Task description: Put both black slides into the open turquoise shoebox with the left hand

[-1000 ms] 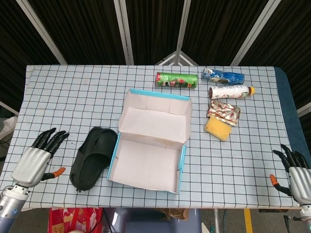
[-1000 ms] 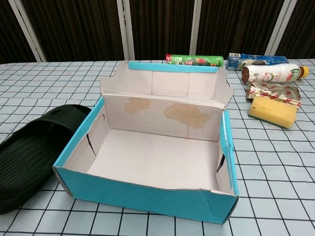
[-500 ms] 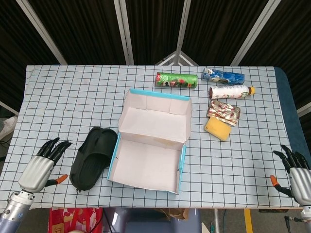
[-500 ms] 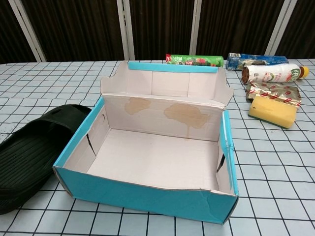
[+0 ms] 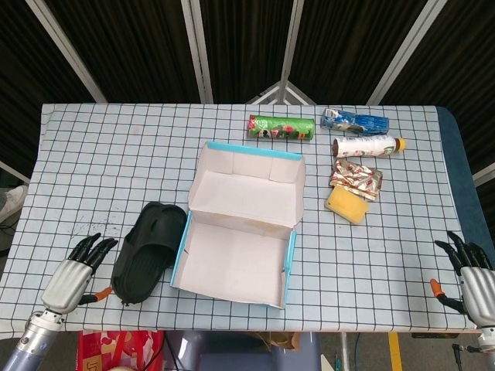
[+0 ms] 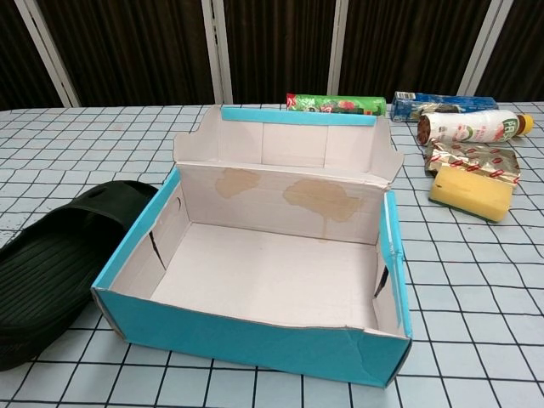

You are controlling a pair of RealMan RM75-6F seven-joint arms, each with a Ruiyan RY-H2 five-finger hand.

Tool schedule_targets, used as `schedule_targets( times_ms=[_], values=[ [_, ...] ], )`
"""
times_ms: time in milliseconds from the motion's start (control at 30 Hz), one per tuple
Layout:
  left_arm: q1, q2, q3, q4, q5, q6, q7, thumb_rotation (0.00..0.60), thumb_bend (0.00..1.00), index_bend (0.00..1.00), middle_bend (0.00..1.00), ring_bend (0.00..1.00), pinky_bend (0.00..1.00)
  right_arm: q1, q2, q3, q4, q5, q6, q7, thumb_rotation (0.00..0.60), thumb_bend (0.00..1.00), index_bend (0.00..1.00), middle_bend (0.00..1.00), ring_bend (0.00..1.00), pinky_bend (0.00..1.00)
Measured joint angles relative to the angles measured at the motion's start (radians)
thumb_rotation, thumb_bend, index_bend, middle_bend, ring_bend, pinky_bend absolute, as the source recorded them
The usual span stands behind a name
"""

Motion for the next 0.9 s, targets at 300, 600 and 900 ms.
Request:
schedule_targets(
  times_ms=[300, 600, 900],
  values=[
    [-0.033, -0.083, -0.017, 0.114, -0.008, -0.017, -0.044, 0.600, 0.18, 0.16, 0.19, 0.00, 0.09, 0.009, -0.002, 0.001, 0.002, 0.013, -0.022, -0.006, 0.600, 0.39, 0.17, 0.05, 0.13, 0.07],
    [-0.039, -0.164, -0.036, 0.254, -0.039, 0.003, -0.126, 0.600, 0.18, 0.18, 0.21, 0.00, 0.09, 0.017, -0.006, 0.001, 0.001, 0.020, -0.040, -0.017, 0.600, 0.39, 0.17, 0.05, 0.13, 0.07],
    [-0.066, -0.194, -0.035, 0.294, -0.057, -0.032, -0.140, 0.600, 0.18, 0.18, 0.16, 0.00, 0.09, 0.022, -0.007, 0.002, -0.005, 0.034, -0.053, -0.032, 0.600, 0.39, 0.17, 0.05, 0.13, 0.07]
  ],
)
